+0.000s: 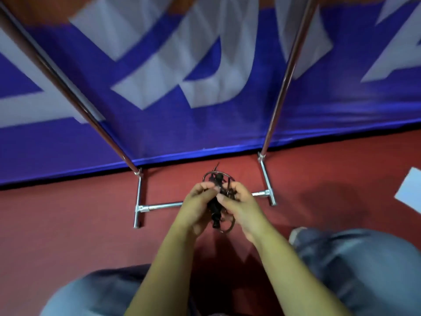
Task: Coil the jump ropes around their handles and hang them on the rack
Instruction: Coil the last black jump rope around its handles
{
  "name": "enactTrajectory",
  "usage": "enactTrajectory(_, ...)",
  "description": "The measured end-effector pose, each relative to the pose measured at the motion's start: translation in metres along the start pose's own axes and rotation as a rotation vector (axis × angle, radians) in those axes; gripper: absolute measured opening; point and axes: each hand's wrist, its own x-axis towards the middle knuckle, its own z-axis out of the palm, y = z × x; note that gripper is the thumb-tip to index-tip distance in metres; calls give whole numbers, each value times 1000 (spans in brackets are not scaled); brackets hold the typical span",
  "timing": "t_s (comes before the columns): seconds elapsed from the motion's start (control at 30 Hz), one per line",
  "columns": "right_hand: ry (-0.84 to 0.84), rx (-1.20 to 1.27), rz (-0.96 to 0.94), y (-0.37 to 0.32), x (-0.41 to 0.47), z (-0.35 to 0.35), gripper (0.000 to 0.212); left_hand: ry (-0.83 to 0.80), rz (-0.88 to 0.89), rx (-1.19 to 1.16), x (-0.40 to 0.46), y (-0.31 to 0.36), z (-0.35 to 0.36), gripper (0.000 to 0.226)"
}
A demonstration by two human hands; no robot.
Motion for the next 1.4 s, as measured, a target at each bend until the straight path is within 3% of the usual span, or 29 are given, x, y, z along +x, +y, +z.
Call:
enactTrajectory(0.17,-30,19,-95,-83,-65,-3,15,29,202,58,-79,54,40,19)
enactTrajectory(0.33,63,74,-254,-162,-100,-10,10,-8,345,21,-130,115,69,26)
enactTrajectory(0.47,143,194,-326,-202,-115,-9,13,99,488,15,-152,152,85,25)
enactTrajectory(0.57,194,306,-392,-219,-120,-8,16,92,506,-24,-159,175,93,20)
enactTrajectory(0.73,149,261,-331,-213,-115,20,8,19,562,-394,-159,210,102,17)
enactTrajectory(0.8,207,129,-317,-198,-111,22,24,-64,540,-469,-157,220,105,16)
enactTrajectory(0.87,385,-155,-443,-197,-110,13,41,-148,498,-429,-161,224,110,17)
enactTrajectory(0.93,469,-317,-700,-209,-117,7,41,-229,432,-334,-168,225,117,17)
enactTrajectory(1.0,440,-424,-1000,-227,-128,5,41,-262,387,-148,-174,225,121,18)
enactTrajectory(1.07,360,-539,-1141,-244,-132,2,42,-308,377,52,-179,225,126,17)
enactTrajectory(1.13,169,-553,-990,-260,-132,-3,37,-362,369,157,-184,228,128,19)
enactTrajectory(1.23,-155,-285,-547,-273,-134,-8,19,-399,386,325,-187,238,124,32)
enactTrajectory(1.33,-173,-158,-487,-275,-134,-9,8,-444,412,568,-186,244,120,58)
enactTrajectory(1.4,-140,-146,-509,-274,-131,-9,17,-465,423,678,-186,245,119,80)
